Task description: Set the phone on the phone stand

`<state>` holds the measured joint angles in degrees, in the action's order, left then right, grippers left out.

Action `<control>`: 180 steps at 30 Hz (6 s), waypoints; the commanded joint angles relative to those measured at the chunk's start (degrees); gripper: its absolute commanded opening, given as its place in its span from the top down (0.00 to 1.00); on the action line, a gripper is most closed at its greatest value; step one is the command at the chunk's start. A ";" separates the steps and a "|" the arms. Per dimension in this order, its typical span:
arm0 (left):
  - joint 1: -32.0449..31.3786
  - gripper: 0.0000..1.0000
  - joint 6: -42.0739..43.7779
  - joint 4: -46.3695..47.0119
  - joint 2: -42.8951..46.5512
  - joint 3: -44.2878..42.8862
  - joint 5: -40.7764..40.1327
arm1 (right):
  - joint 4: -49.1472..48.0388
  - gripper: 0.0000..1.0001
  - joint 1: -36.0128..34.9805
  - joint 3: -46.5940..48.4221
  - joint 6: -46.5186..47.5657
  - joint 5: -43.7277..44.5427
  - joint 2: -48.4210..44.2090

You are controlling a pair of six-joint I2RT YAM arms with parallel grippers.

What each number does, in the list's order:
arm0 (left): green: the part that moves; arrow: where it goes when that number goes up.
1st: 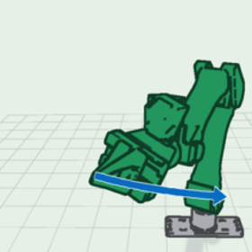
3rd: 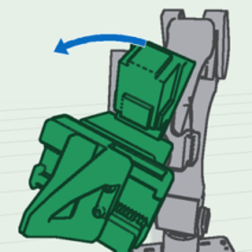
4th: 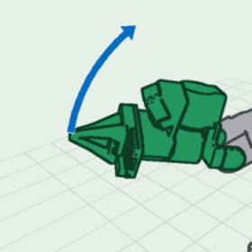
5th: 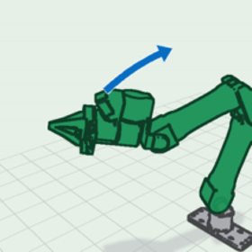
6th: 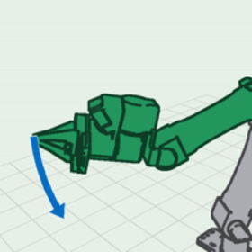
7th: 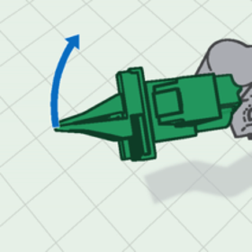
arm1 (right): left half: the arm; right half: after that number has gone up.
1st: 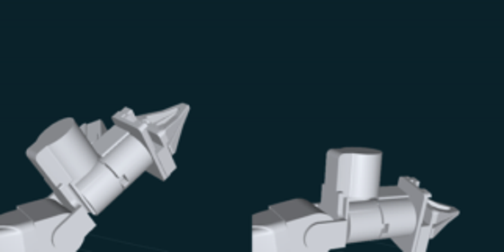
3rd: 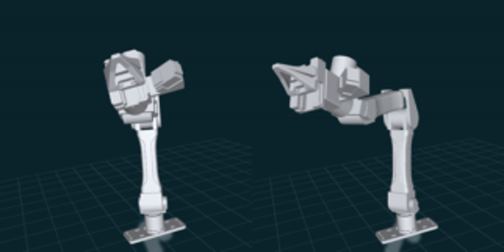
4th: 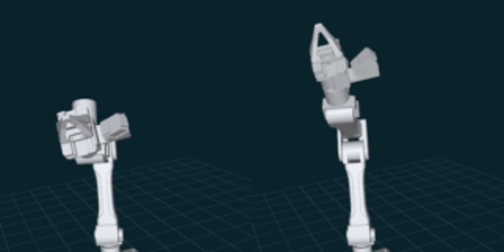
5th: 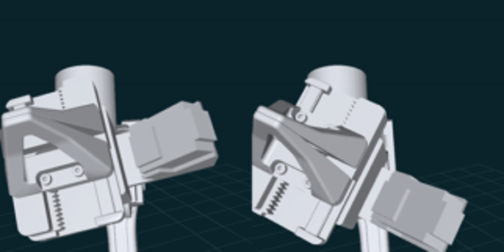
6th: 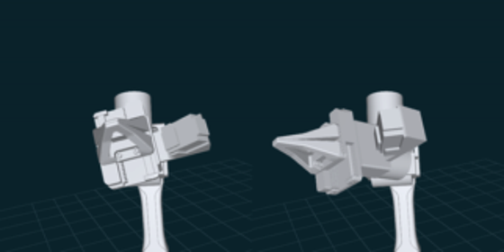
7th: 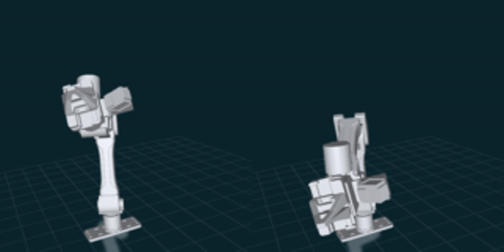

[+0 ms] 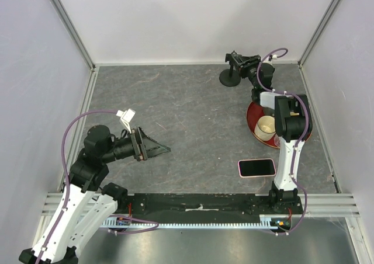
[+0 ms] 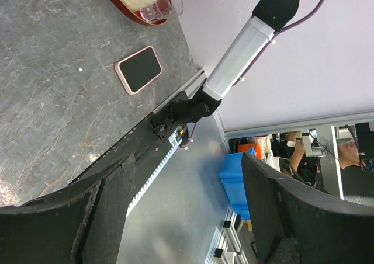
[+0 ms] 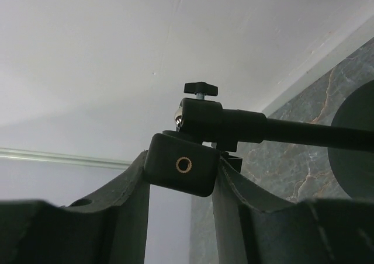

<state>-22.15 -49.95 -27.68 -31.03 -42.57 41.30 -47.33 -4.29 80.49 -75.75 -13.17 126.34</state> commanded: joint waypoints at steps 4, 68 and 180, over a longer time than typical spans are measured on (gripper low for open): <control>0.00 0.21 -2.87 1.31 2.02 0.90 2.03 | -5.75 1.00 -1.77 -11.37 -1.16 -3.18 -11.54; 0.00 0.22 -7.26 1.75 16.53 7.94 1.68 | 118.17 0.02 -31.39 -46.65 -50.90 44.88 -95.93; 0.00 0.22 -7.88 9.66 9.76 9.78 3.96 | 62.56 1.00 -23.91 -36.37 59.18 13.45 -75.01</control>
<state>-22.15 -58.43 -20.86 -20.12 -32.60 42.85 37.23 -26.50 43.46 -42.89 6.02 56.71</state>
